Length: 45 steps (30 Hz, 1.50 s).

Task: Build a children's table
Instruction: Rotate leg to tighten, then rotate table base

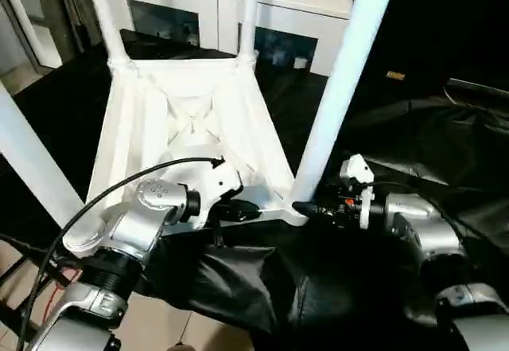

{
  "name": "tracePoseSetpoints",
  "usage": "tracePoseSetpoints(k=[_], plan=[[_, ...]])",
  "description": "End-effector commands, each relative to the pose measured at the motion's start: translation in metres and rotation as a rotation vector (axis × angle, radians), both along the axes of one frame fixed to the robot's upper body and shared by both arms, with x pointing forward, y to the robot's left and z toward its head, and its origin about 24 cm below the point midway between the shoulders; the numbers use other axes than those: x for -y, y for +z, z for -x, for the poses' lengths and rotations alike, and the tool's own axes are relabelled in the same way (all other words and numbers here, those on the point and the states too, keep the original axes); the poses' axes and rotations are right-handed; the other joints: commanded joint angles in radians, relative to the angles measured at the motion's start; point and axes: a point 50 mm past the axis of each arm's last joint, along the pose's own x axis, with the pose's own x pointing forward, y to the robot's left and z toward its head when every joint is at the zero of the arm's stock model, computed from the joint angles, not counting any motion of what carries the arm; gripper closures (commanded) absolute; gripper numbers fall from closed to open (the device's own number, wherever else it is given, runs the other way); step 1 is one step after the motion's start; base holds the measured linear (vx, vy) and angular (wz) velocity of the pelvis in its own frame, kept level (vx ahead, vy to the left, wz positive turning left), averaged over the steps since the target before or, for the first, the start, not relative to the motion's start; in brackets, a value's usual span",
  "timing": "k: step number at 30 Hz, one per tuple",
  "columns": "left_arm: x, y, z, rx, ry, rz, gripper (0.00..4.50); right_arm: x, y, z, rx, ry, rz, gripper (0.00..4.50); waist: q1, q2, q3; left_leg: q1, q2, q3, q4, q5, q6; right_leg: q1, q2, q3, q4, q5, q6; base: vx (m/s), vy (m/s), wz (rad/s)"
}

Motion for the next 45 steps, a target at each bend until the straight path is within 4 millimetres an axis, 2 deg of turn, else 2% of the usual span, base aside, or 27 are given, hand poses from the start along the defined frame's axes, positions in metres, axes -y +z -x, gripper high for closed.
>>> tracePoseSetpoints(k=[1, 2, 3, 7, 8, 9, 13, 16, 19, 21, 23, 24, 26, 29, 30, 31, 33, 34, 36, 37, 38, 39, 41, 42, 43, 44, 45], plan=[[0.015, -0.013, 0.002, -0.037, 0.04, -0.003, 4.5, -0.008, -0.013, 0.002, -0.045, -0.068, 0.026, 2.14, 0.0, 0.002, -0.043, -0.001, 0.021, 0.001, -0.067, -0.209, 0.028, 0.049, -0.051, 0.039, -0.083, -0.209, -0.211, 0.0, 0.0, 0.0], [0.026, -0.012, -0.005, -0.014, 0.103, 0.002, 4.5, -0.014, -0.02, 0.0, -0.066, -0.189, 0.018, 2.15, -0.003, 0.0, -0.042, 0.0, 0.019, 0.0, -0.069, -0.234, 0.015, 0.047, -0.052, 0.039, -0.09, -0.273, -0.185, 0.0, 0.0, 0.0], [0.026, -0.012, -0.005, -0.014, 0.103, 0.002, 4.5, -0.014, -0.02, 0.0, -0.066, -0.189, 0.018, 2.2, -0.004, 0.002, -0.042, 0.003, 0.018, -0.001, -0.07, -0.253, 0.007, 0.042, -0.051, 0.04, -0.096, -0.317, -0.165, 0.0, 0.0, 0.0], [0.043, -0.007, -0.012, 0.023, 0.136, 0.022, 4.5, -0.035, -0.028, 0.002, -0.073, -0.307, 0.004, 2.45, -0.005, 0.002, -0.043, 0.0, 0.016, -0.006, -0.074, -0.274, 0.001, 0.04, -0.05, 0.04, -0.101, -0.348, -0.132, 0.0, 0.0, 0.0], [0.044, -0.006, -0.012, 0.037, 0.126, 0.021, 4.5, -0.039, -0.029, 0.002, -0.066, -0.329, 0.011, 2.45, -0.006, 0.008, -0.043, 0.0, 0.017, -0.006, -0.075, -0.277, -0.001, 0.039, -0.049, 0.041, -0.102, -0.338, -0.132, 0.0, 0.0, 0.0], [0.044, -0.006, -0.013, 0.043, 0.12, 0.02, 4.5, -0.039, -0.029, 0.001, -0.058, -0.338, 0.021, 2.12, -0.006, 0.008, -0.043, 0.0, 0.017, -0.006, -0.075, -0.277, -0.001, 0.039, -0.049, 0.041, -0.102, -0.338, -0.132, 0.0, 0.0, 0.0], [0.043, -0.006, -0.013, 0.064, 0.098, 0.008, 4.5, -0.035, -0.028, -0.002, -0.053, -0.389, 0.027, 1.75, -0.01, 0.008, -0.042, 0.0, 0.017, -0.008, -0.078, -0.306, 0.001, 0.036, -0.048, 0.041, -0.104, -0.344, -0.131, 0.0, 0.0, 0.0], [0.04, -0.006, -0.014, 0.083, 0.096, 0.011, 4.5, -0.022, -0.022, -0.006, -0.018, -0.437, 0.049, 1.46, -0.01, 0.003, -0.045, -0.001, 0.018, -0.006, -0.076, -0.281, 0.007, 0.038, -0.049, 0.042, -0.098, -0.287, -0.149, 0.0, 0.0, 0.0], [0.039, -0.004, -0.015, 0.118, 0.108, 0.044, 4.5, -0.003, -0.006, -0.009, 0.046, -0.408, 0.015, 1.46, -0.002, 0.002, -0.047, 0.0, 0.018, -0.002, -0.071, -0.25, 0.022, 0.04, -0.048, 0.043, -0.094, -0.232, -0.161, 0.0, 0.0, 0.0], [0.039, 0.0, -0.012, 0.057, 0.101, 0.122, 4.22, 0.009, 0.007, -0.004, 0.081, -0.292, -0.001, 1.39, 0.014, 0.002, -0.052, 0.006, 0.021, 0.006, -0.059, -0.193, 0.055, 0.039, -0.044, 0.045, -0.082, -0.1, -0.191, 0.0, 0.0, 0.0], [0.038, 0.004, -0.008, 0.033, 0.096, 0.171, 3.96, 0.018, 0.014, 0.005, 0.085, -0.182, 0.01, 1.36, 0.012, -0.003, -0.055, -0.013, 0.019, 0.002, -0.056, -0.118, 0.08, 0.057, -0.043, 0.04, -0.063, 0.027, -0.219, 0.0, 0.0, 0.0], [0.036, 0.005, -0.006, 0.037, 0.1, 0.176, 4.02, 0.022, 0.017, 0.01, 0.081, -0.133, 0.016, 1.36, 0.014, -0.003, -0.057, -0.011, 0.019, 0.002, -0.053, -0.098, 0.092, 0.058, -0.042, 0.039, -0.061, 0.064, -0.225, 0.0, 0.0, 0.0], [0.031, 0.008, -0.003, 0.047, 0.114, 0.188, 3.91, 0.029, 0.022, 0.017, 0.07, -0.066, 0.02, 1.36, 0.013, -0.007, -0.063, -0.012, 0.015, 0.005, -0.041, -0.01, 0.148, 0.059, -0.037, 0.037, -0.048, 0.214, -0.265, 0.027, 0.009, 0.01], [0.023, 0.015, 0.008, 0.025, 0.116, 0.238, 3.56, 0.034, 0.031, 0.027, 0.048, 0.027, 0.007, 1.36, 0.009, -0.011, -0.064, -0.017, 0.021, 0.003, -0.035, 0.03, 0.182, 0.063, -0.041, 0.036, -0.041, 0.265, -0.296, 0.0, 0.0, 0.0], [0.022, 0.017, 0.012, 0.028, 0.098, 0.244, 3.63, 0.034, 0.032, 0.029, 0.037, 0.045, 0.0, 1.36, 0.008, -0.01, -0.058, -0.015, 0.021, 0.005, -0.038, 0.002, 0.187, 0.057, -0.04, 0.034, -0.049, 0.206, -0.296, 0.0, 0.0, 0.0], [0.021, 0.017, 0.013, 0.029, 0.093, 0.245, 3.63, 0.034, 0.033, 0.03, 0.035, 0.048, -0.002, 1.36, 0.007, -0.01, -0.057, -0.013, 0.022, 0.006, -0.039, -0.02, 0.183, 0.056, -0.042, 0.034, -0.051, 0.167, -0.294, 0.0, 0.0, 0.0], [0.016, 0.024, 0.03, 0.0, 0.069, 0.278, 3.59, 0.025, 0.034, 0.034, 0.013, 0.1, -0.028, 1.36, 0.005, -0.009, -0.047, -0.011, 0.026, 0.007, -0.05, -0.103, 0.14, 0.05, -0.042, 0.036, -0.067, 0.004, -0.268, 0.0, 0.0, 0.0], [0.013, 0.025, 0.038, -0.013, 0.067, 0.282, 3.32, 0.02, 0.034, 0.035, 0.009, 0.114, -0.036, 1.36, 0.007, -0.005, -0.05, -0.009, 0.033, 0.002, -0.053, -0.117, 0.118, 0.055, -0.048, 0.035, -0.06, -0.014, -0.264, 0.0, 0.0, 0.0], [0.006, 0.027, 0.051, -0.026, 0.082, 0.277, 3.26, 0.009, 0.03, 0.033, 0.013, 0.105, -0.038, 1.36, 0.0, -0.011, -0.04, -0.008, 0.031, 0.005, -0.061, -0.196, 0.077, 0.043, -0.044, 0.036, -0.08, -0.165, -0.223, 0.0, 0.0, 0.0], [0.005, 0.027, 0.052, -0.026, 0.087, 0.278, 3.26, 0.007, 0.029, 0.033, 0.014, 0.099, -0.037, 1.36, 0.002, -0.007, -0.041, -0.006, 0.031, 0.004, -0.063, -0.202, 0.064, 0.043, -0.045, 0.037, -0.08, -0.186, -0.215, 0.0, 0.0, 0.0], [0.0, 0.028, 0.059, -0.03, 0.11, 0.279, 3.05, 0.001, 0.025, 0.027, 0.026, 0.054, -0.027, 1.36, 0.0, -0.016, -0.037, -0.006, 0.03, 0.006, -0.065, -0.21, 0.05, 0.039, -0.044, 0.039, -0.084, -0.208, -0.202, 0.0, 0.0, 0.0], [0.0, 0.028, 0.059, -0.03, 0.11, 0.279, 2.86, 0.001, 0.025, 0.027, 0.026, 0.054, -0.027, 1.36, 0.0, -0.011, -0.035, -0.008, 0.028, 0.004, -0.07, -0.221, 0.033, 0.039, -0.043, 0.039, -0.088, -0.238, -0.187, 0.0, 0.0, 0.0], [-0.007, 0.028, 0.076, -0.065, 0.135, 0.282, 2.8, -0.008, 0.018, 0.012, 0.039, -0.088, -0.007, 1.36, -0.002, -0.019, -0.036, -0.004, 0.029, 0.004, -0.07, -0.229, 0.012, 0.034, -0.044, 0.039, -0.086, -0.247, -0.181, 0.0, 0.0, 0.0], [-0.008, 0.027, 0.08, -0.073, 0.138, 0.28, 2.75, -0.009, 0.016, 0.008, 0.032, -0.13, 0.005, 1.36, -0.003, -0.017, -0.036, -0.007, 0.028, 0.002, -0.071, -0.226, 0.005, 0.036, -0.044, 0.039, -0.082, -0.248, -0.179, 0.0, 0.0, 0.0], [-0.011, 0.027, 0.086, -0.087, 0.152, 0.277, 2.59, -0.011, 0.014, 0.004, 0.033, -0.167, 0.012, 1.36, -0.004, -0.013, -0.037, -0.005, 0.027, 0.003, -0.072, -0.214, -0.002, 0.035, -0.04, 0.039, -0.083, -0.233, -0.172, 0.0, 0.0, 0.0], [-0.014, 0.026, 0.092, -0.101, 0.169, 0.274, 2.42, -0.013, 0.013, 0.0, 0.037, -0.193, 0.013, 1.36, -0.004, -0.025, -0.037, -0.007, 0.024, 0.005, -0.069, -0.192, -0.001, 0.037, -0.036, 0.039, -0.078, -0.199, -0.17, 0.0, 0.0, 0.0], [-0.017, 0.025, 0.097, -0.115, 0.183, 0.271, 2.35, -0.013, 0.012, -0.004, 0.027, -0.231, 0.014, 1.36, -0.004, -0.02, -0.039, -0.005, 0.025, 0.005, -0.069, -0.18, -0.002, 0.036, -0.037, 0.04, -0.075, -0.168, -0.173, 0.0, 0.0, 0.0]])
